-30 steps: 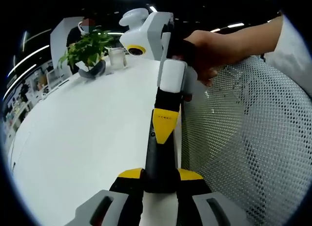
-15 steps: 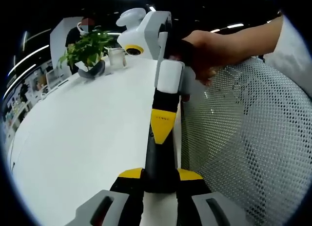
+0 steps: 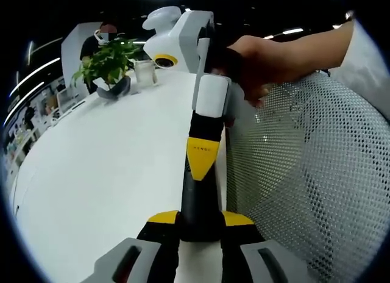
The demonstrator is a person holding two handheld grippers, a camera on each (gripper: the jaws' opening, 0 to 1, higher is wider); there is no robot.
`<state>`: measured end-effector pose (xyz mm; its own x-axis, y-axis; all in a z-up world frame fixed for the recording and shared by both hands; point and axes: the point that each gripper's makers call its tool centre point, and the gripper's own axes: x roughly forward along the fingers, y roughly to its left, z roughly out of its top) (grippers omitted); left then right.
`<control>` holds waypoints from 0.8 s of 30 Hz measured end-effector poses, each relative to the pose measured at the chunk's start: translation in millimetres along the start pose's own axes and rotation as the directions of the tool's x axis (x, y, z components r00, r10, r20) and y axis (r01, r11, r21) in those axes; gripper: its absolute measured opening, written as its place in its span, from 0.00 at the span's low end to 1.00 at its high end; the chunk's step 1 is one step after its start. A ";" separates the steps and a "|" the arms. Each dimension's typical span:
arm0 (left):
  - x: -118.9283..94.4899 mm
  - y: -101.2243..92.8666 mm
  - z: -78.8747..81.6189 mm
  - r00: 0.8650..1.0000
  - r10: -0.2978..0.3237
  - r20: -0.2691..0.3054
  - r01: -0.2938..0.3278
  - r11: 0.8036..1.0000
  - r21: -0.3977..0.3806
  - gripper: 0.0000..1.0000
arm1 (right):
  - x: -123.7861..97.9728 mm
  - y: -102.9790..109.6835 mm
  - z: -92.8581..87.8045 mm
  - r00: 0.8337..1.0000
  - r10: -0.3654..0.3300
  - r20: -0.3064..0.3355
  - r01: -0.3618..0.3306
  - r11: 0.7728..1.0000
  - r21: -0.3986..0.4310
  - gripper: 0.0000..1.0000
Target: Press the specified remote control buttons in sequence, fully releasing each button before pressing the next.
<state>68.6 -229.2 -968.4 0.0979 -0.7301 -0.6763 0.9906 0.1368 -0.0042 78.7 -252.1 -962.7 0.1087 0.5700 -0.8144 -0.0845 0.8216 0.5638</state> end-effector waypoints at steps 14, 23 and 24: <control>0.2 -0.8 -1.1 1.000 0.001 0.004 -0.001 1.000 -0.004 0.25 | 4.7 8.8 -4.8 0.999 0.023 -0.029 -0.024 0.999 -0.030 0.00; 0.5 -0.1 -0.8 1.000 0.005 0.009 -0.004 1.000 -0.010 0.25 | 4.9 8.9 -4.6 0.999 0.024 -0.028 -0.025 0.999 -0.034 0.00; 0.3 -0.1 -0.7 1.000 0.005 0.009 -0.005 1.000 -0.010 0.25 | 5.2 8.9 -4.3 0.999 0.021 -0.026 -0.022 0.999 -0.035 0.00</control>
<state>68.4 -229.0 -969.1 0.1034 -0.7357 -0.6693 0.9891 0.1468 -0.0085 74.3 -241.9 -962.5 0.0815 0.5870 -0.8055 -0.1218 0.8080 0.5765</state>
